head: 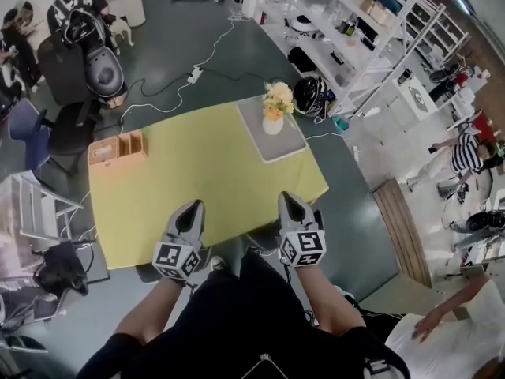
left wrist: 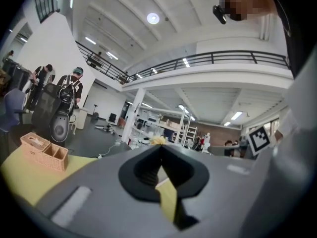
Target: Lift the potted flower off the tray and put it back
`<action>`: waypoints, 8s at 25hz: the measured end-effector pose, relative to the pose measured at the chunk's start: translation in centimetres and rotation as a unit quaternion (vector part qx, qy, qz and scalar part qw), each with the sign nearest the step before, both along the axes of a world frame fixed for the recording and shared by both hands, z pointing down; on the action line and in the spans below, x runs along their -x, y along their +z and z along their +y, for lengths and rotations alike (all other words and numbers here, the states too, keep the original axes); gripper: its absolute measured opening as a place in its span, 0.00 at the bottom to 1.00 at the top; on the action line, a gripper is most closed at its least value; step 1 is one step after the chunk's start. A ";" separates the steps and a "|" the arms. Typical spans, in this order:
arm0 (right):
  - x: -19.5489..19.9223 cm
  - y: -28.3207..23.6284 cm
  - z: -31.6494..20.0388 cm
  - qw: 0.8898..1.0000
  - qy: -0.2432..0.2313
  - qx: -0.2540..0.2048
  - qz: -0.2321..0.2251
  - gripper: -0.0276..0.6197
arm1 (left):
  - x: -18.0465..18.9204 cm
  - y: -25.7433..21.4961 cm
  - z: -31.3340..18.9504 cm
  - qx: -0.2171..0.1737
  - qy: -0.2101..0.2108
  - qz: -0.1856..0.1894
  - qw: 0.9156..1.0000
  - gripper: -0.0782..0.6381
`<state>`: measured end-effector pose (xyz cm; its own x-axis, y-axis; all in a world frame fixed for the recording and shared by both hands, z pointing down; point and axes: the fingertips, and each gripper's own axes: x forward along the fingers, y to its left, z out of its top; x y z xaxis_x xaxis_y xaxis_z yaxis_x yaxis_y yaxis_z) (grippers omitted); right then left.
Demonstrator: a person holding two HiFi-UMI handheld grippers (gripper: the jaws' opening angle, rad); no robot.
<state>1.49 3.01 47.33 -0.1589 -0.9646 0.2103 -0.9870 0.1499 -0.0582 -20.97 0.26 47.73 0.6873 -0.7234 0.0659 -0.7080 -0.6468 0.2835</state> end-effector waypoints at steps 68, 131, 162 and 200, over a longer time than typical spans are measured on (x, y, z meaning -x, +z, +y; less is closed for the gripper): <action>-20.3 25.2 -44.1 0.999 0.003 0.006 0.046 0.42 | -7.8 14.8 -15.2 0.146 -0.143 -0.117 0.972 0.12; -4.0 -7.1 -13.2 0.994 -0.105 0.014 0.004 0.42 | -0.5 -0.2 -6.2 -0.002 -0.088 -0.036 0.996 0.12; -4.7 -5.6 -13.8 0.994 -0.110 0.023 0.001 0.42 | -0.9 0.5 -6.1 0.014 -0.096 -0.025 0.995 0.12; -15.4 6.1 -35.2 0.995 -0.085 0.047 0.000 0.42 | -6.5 11.4 -12.7 0.128 -0.125 -0.086 0.980 0.12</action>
<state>16.87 -32.15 53.41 -0.3181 -0.8998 0.2987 -0.9478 0.3085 -0.0802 -14.46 -12.49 59.16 0.4531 -0.8124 0.3670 -0.8870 -0.3695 0.2770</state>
